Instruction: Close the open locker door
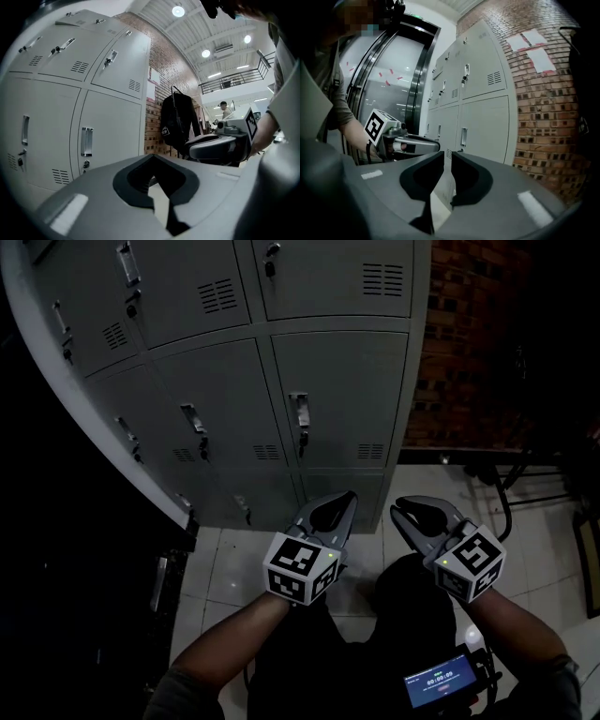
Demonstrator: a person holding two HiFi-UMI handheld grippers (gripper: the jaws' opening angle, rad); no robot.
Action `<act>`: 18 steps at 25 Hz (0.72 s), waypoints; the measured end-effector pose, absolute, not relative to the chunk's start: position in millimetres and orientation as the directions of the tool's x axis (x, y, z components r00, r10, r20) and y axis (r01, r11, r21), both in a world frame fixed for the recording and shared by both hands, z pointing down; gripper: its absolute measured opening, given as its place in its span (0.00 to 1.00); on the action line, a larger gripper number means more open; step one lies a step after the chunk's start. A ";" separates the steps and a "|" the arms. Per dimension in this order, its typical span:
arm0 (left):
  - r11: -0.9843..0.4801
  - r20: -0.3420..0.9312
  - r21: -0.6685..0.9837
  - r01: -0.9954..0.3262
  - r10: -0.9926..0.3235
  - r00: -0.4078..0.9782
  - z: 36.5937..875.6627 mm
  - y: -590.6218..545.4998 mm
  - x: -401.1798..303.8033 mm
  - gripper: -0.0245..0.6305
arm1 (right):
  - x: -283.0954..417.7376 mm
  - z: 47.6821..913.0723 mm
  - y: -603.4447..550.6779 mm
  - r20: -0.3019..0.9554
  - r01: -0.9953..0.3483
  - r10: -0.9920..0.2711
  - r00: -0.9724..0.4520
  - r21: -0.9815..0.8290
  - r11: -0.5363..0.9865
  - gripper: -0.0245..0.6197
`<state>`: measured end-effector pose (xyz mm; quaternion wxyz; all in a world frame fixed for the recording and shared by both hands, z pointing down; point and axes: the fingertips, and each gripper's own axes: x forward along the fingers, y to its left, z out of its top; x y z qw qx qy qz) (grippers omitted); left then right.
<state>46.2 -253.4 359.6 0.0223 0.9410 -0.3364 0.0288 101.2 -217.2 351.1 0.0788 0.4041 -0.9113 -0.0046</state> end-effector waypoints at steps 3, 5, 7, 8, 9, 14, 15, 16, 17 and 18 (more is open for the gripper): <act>-0.791 0.070 -0.004 -0.612 -0.610 0.789 351.0 -235.4 54.5 0.04 | 113.5 348.7 -192.3 0.119 -0.733 -0.732 -0.671 0.039 0.679 0.10; -0.801 0.078 -0.031 -0.597 -0.598 0.798 344.4 -224.5 57.6 0.04 | 120.5 346.9 -178.2 0.100 -0.736 -0.733 -0.672 0.015 0.677 0.08; -0.811 0.093 -0.059 -0.582 -0.585 0.805 339.5 -210.8 56.6 0.04 | 126.3 348.6 -165.4 0.086 -0.744 -0.741 -0.666 -0.016 0.668 0.07; -0.814 0.101 -0.071 -0.576 -0.581 0.808 337.7 -203.0 54.4 0.04 | 128.8 349.6 -159.6 0.081 -0.748 -0.745 -0.662 -0.031 0.662 0.06; -0.817 0.106 -0.080 -0.572 -0.577 0.810 336.3 -195.4 51.5 0.04 | 131.0 350.6 -154.6 0.081 -0.751 -0.747 -0.659 -0.043 0.658 0.05; -0.824 0.137 -0.098 -0.559 -0.567 0.812 342.0 -171.9 42.8 0.04 | 134.7 355.3 -142.0 0.092 -0.751 -0.745 -0.660 -0.059 0.658 0.05; -0.827 0.144 -0.095 -0.554 -0.563 0.814 344.9 -169.9 43.0 0.04 | 134.1 355.9 -140.8 0.093 -0.751 -0.745 -0.660 -0.057 0.658 0.05; -0.829 0.149 -0.092 -0.552 -0.559 0.816 347.1 -168.7 43.1 0.04 | 133.2 355.7 -140.1 0.094 -0.751 -0.745 -0.660 -0.055 0.658 0.05; -0.830 0.151 -0.088 -0.551 -0.558 0.816 348.0 -168.4 43.1 0.04 | 132.3 354.9 -139.9 0.094 -0.750 -0.744 -0.661 -0.053 0.659 0.05; -0.829 0.151 -0.086 -0.552 -0.559 0.815 347.8 -168.6 42.9 0.04 | 131.6 353.9 -140.0 0.094 -0.749 -0.744 -0.662 -0.053 0.660 0.05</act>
